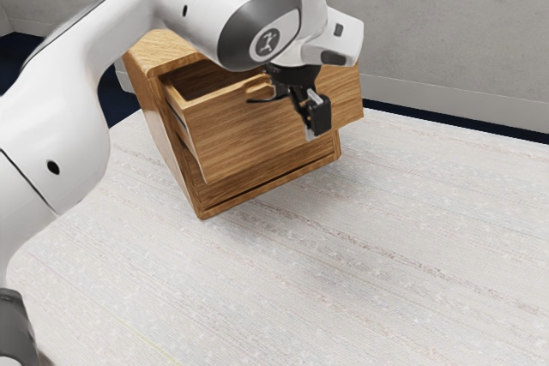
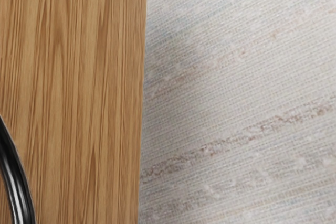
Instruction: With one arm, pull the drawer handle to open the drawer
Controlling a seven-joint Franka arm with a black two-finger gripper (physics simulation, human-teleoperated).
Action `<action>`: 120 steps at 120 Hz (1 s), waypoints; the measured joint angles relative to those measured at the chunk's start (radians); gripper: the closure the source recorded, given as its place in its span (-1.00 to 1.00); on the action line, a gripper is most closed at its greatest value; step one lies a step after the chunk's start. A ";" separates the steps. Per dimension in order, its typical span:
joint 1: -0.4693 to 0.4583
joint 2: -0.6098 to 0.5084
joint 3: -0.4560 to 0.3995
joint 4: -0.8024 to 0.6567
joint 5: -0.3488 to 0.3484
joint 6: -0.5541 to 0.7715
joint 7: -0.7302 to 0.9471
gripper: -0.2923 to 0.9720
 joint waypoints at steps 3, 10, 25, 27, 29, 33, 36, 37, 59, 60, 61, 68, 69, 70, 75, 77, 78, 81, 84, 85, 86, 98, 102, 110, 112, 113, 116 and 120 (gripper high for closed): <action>-0.003 -0.003 0.000 -0.007 0.000 0.001 -0.001 -0.54; -0.010 -0.013 0.001 -0.018 0.000 0.002 -0.005 -0.53; -0.015 -0.032 0.002 -0.035 0.000 0.000 -0.012 -0.53; -0.016 -0.036 0.002 -0.041 0.000 0.000 -0.013 -0.53; -0.017 -0.039 0.002 -0.045 0.000 0.001 -0.014 -0.53; -0.019 -0.045 0.002 -0.052 0.000 0.001 -0.016 -0.53; -0.020 -0.048 0.002 -0.058 0.000 0.001 -0.017 -0.53; -0.021 -0.048 0.002 -0.060 0.000 0.001 -0.018 -0.53; -0.029 -0.052 0.003 -0.082 0.000 0.004 -0.029 -0.54; -0.030 -0.052 0.003 -0.083 0.000 0.004 -0.029 -0.54; -0.030 -0.053 0.003 -0.083 0.000 0.004 -0.030 -0.54; -0.033 -0.059 0.002 -0.086 0.000 0.004 -0.033 -0.50; -0.034 -0.059 0.002 -0.086 0.000 0.004 -0.034 -0.49; -0.034 -0.060 0.002 -0.086 0.000 0.004 -0.034 -0.49; -0.039 -0.061 0.003 -0.087 0.000 0.005 -0.037 -0.48; -0.042 -0.062 0.003 -0.087 0.000 0.006 -0.038 -0.48; -0.043 -0.062 0.003 -0.087 0.000 0.006 -0.038 -0.48; -0.047 -0.062 0.003 -0.087 0.000 0.007 -0.039 -0.48; -0.051 -0.062 0.004 -0.087 0.000 0.009 -0.041 -0.48; -0.053 -0.062 0.004 -0.087 0.000 0.009 -0.041 -0.48; -0.054 -0.062 0.004 -0.087 0.001 0.010 -0.042 -0.48; -0.065 -0.061 0.006 -0.086 0.001 0.014 -0.047 -0.50; -0.069 -0.060 0.006 -0.087 0.001 0.015 -0.050 -0.51; -0.077 -0.061 0.008 -0.091 0.002 0.016 -0.054 -0.53; -0.079 -0.062 0.008 -0.093 0.002 0.016 -0.055 -0.54; -0.080 -0.062 0.009 -0.095 0.001 0.016 -0.056 -0.54; -0.084 -0.064 0.009 -0.099 0.001 0.017 -0.058 -0.54; -0.088 -0.068 0.010 -0.103 0.001 0.017 -0.060 -0.54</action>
